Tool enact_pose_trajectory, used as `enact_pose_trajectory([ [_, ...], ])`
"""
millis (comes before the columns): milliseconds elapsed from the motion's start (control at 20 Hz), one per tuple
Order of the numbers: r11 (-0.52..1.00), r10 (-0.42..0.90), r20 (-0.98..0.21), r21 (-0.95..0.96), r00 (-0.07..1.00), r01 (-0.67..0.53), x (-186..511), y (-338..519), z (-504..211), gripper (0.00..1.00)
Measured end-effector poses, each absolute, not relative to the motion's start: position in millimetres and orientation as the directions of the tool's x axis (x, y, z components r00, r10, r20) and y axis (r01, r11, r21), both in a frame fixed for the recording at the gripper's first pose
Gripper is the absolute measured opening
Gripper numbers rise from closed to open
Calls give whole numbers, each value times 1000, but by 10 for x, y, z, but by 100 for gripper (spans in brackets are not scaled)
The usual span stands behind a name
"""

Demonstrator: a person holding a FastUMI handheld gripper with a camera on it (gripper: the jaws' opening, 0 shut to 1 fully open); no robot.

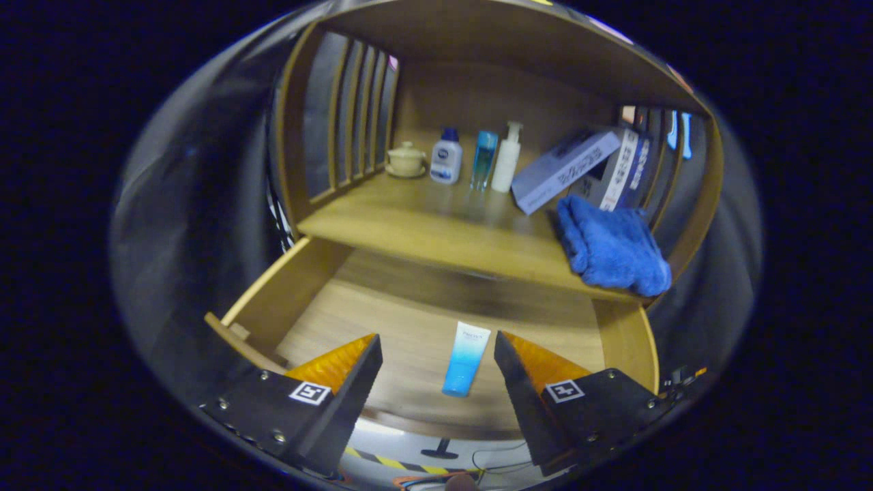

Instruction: Pull open the drawer, take out the items inside it, and place them on the countertop above the cabinet.

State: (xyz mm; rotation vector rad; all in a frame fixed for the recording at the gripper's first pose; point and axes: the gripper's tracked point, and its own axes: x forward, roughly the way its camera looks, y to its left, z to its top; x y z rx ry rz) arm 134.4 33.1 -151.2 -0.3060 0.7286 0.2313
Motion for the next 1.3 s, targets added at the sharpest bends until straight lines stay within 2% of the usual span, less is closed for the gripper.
enact_pose_trajectory([
  [200,956,-12,-818,-179,576,-234,1476,109,-2053,99],
  [450,962,-57,-873,-177,484,-206,1508,75,-2282,99],
  [550,978,-26,-901,-113,433,-177,1466,149,-2347,74],
  [600,985,-21,-900,-94,436,-146,1490,139,-2378,61],
  [650,988,-14,-883,-85,470,-131,1617,127,-2386,54],
  [700,989,-6,-875,-77,483,-128,1629,147,-2387,42],
  [950,994,7,-801,-62,599,-95,1657,128,-2076,39],
  [1100,990,81,-748,-14,659,-137,1506,246,-1828,39],
  [1300,965,107,-627,-122,771,-233,1339,283,-1380,39],
])
